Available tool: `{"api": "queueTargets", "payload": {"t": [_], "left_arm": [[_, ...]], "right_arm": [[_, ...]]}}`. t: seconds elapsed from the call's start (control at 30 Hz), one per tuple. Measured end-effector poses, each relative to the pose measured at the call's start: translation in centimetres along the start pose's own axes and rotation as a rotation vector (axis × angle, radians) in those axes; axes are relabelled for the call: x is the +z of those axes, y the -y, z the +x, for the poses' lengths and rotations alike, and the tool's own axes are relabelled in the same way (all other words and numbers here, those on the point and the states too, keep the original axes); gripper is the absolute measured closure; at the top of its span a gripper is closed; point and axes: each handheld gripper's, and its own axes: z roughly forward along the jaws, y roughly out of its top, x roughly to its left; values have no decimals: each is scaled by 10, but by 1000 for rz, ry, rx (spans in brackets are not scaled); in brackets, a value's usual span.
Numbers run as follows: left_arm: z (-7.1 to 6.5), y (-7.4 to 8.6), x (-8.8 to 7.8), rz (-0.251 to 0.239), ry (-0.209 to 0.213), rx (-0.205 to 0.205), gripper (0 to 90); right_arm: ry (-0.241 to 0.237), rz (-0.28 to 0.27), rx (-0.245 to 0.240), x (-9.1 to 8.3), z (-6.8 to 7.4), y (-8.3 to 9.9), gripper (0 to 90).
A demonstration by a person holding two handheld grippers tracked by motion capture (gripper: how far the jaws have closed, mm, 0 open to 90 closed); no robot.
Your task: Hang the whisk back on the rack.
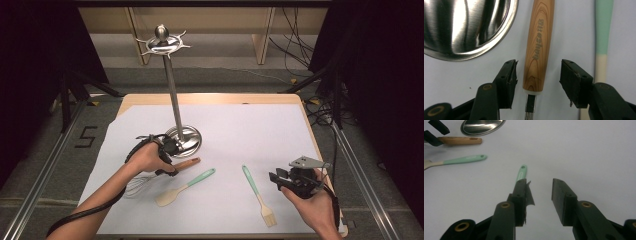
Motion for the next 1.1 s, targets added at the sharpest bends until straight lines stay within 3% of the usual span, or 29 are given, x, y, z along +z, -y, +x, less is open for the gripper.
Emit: {"api": "queueTargets", "payload": {"t": [0.13, 0.33, 0.4, 0.53, 0.63, 0.67, 0.8, 0.83, 0.87, 0.9, 1.0, 1.03, 1.1], "left_arm": [[4, 0, 7, 67, 16, 24, 496], [9, 0, 12, 98, 36, 28, 570], [9, -1, 11, 120, 31, 49, 593], [7, 0, 11, 118, 15, 63, 678], [5, 4, 7, 87, -11, 38, 684], [4, 6, 3, 65, -21, 31, 685], [-4, 15, -20, -105, -58, -26, 686], [-7, 17, -26, -158, -75, -37, 686], [-9, 20, -33, -212, -88, -52, 686], [-13, 21, -38, -280, -100, -87, 686], [-22, 25, -49, -471, -153, -120, 686], [-26, 25, -51, -538, -158, -131, 686], [-33, 25, -53, -621, -164, -152, 686]], "right_arm": [[-2, 4, -6, 1, -1, 1, 655], [-4, 1, -10, 0, -1, 1, 655], [-5, 4, -9, 0, 0, 1, 655], [-6, -9, -32, 1, -1, 0, 655], [-7, -13, -35, 0, 0, -1, 656], [-2, -23, -37, 0, 1, -1, 656], [-39, -48, -16, -2, 10, -7, 648], [-49, -60, -18, -2, 13, -9, 646], [-60, -61, 19, -2, 20, -11, 643], [-68, -72, 21, -2, 25, -13, 641], [-97, -126, -19, 0, 36, -25, 630], [-106, -164, -9, 2, 42, -28, 628], [-134, -171, -12, 1, 50, -38, 623]]}}
